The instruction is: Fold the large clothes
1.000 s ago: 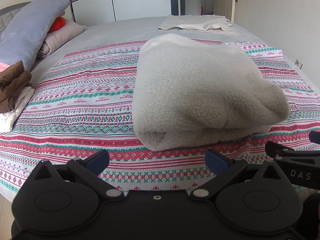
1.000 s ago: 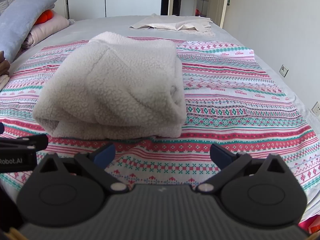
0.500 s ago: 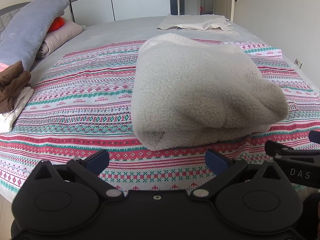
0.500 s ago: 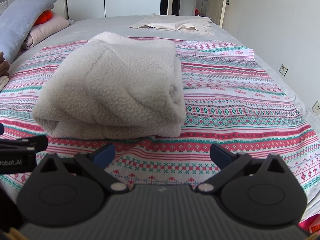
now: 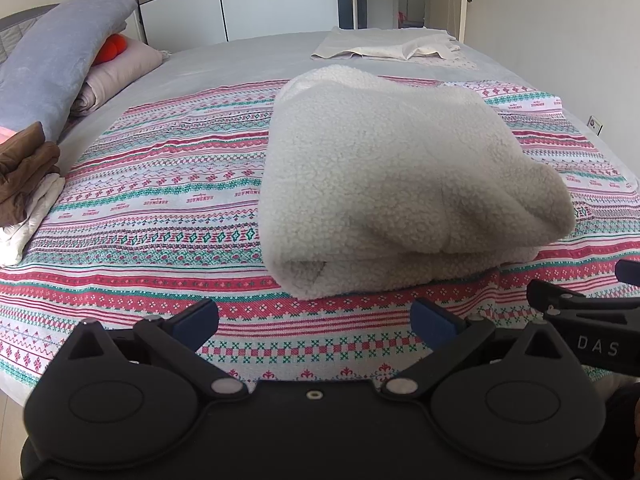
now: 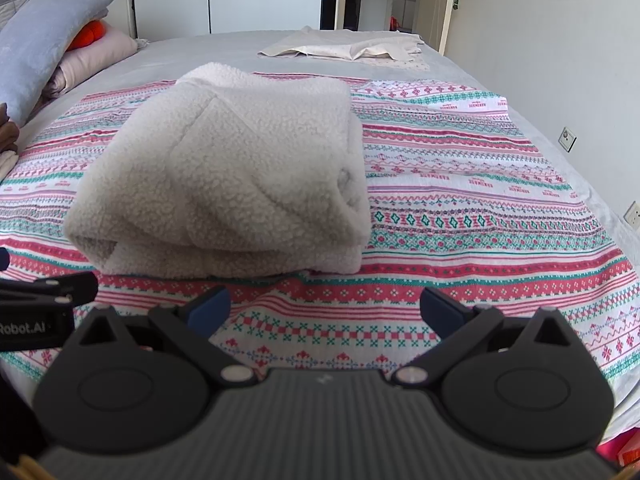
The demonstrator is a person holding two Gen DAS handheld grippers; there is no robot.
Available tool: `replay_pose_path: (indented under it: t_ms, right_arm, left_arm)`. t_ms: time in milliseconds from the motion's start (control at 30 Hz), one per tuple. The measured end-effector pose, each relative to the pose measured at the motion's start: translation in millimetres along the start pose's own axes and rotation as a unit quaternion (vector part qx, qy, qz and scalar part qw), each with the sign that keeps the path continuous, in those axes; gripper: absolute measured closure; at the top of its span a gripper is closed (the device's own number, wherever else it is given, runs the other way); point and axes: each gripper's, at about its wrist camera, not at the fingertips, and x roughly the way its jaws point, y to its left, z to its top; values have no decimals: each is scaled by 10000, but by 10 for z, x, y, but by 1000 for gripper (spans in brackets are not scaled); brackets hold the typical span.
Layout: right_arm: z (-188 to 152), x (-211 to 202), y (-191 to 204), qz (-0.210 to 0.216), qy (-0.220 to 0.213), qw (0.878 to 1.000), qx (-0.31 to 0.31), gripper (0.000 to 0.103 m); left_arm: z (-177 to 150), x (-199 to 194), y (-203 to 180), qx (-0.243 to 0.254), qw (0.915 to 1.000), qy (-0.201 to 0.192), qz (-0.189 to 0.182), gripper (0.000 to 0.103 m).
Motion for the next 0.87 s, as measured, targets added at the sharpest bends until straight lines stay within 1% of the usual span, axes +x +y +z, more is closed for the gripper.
replay_pose_path:
  t_ms: [500,867]
  right_arm:
    - [-2,1,1,4,2,10000,-4,0]
    - [-32,37,-1,51,16,10000,-2,0]
  left_arm:
    - [-8,-1,-22,6,10000,16,-15,0]
    - [-16,55,54,9,9999,77,-73,0]
